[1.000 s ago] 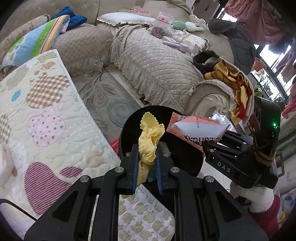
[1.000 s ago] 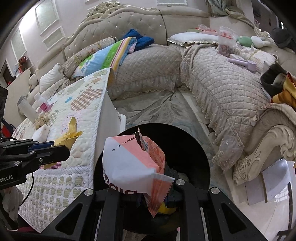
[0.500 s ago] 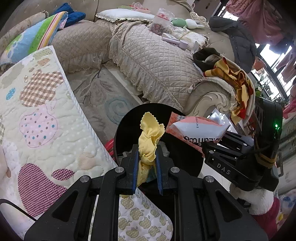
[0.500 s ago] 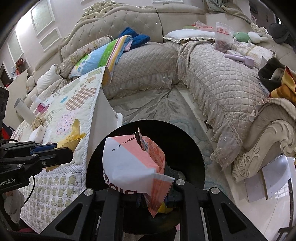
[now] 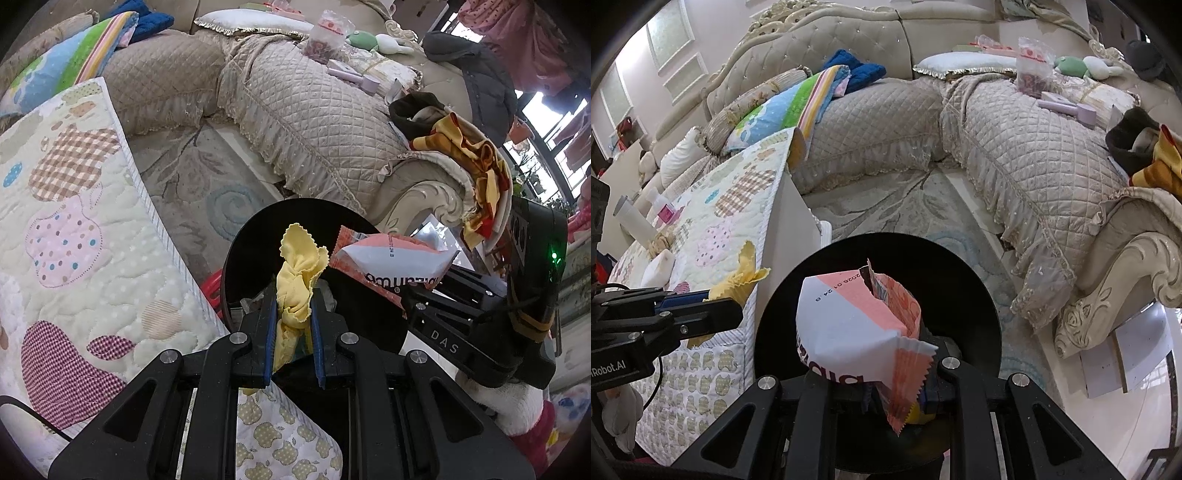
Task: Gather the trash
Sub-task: 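Hold the yellow cloth and snack bag above the bin opening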
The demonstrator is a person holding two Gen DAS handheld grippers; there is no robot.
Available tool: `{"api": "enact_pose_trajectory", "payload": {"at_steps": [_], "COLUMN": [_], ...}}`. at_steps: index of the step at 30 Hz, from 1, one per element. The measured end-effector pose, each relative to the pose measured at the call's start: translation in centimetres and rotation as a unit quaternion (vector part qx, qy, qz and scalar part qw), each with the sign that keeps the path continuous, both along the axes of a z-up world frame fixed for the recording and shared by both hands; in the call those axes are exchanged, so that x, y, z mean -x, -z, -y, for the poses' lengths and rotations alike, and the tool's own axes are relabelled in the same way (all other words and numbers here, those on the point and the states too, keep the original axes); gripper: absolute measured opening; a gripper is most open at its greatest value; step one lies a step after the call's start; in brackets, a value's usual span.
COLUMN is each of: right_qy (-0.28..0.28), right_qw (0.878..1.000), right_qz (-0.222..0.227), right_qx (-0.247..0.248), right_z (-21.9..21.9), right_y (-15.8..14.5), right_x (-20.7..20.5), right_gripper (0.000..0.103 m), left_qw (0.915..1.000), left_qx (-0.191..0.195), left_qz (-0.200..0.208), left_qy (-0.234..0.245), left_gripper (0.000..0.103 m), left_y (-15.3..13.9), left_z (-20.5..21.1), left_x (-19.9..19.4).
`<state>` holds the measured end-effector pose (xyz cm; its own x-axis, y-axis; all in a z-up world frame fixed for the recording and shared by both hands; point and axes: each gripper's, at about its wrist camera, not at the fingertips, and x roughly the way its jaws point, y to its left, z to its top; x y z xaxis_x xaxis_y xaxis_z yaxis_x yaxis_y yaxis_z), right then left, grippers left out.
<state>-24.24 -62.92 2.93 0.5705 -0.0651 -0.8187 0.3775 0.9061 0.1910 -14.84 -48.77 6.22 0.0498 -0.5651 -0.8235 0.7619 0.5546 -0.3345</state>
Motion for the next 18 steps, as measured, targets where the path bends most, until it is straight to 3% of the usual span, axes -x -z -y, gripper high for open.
{"api": "enact_pose_trajectory", "payload": {"at_steps": [18], "right_qy": [-0.003], "right_qw": [1.0], "right_qz": [-0.023], "right_qx": [0.002], "right_z": [-0.5], "right_y": [1.3], "right_x": [-0.6], "right_gripper": [0.016], "left_qw": [0.9999], "left_qx": [-0.001], "left_qz": [-0.011], "left_qy": [-0.008], "left_gripper": [0.014], "left_y": [1.0], "left_z": [0.2], "left_x": [-0.5]}}
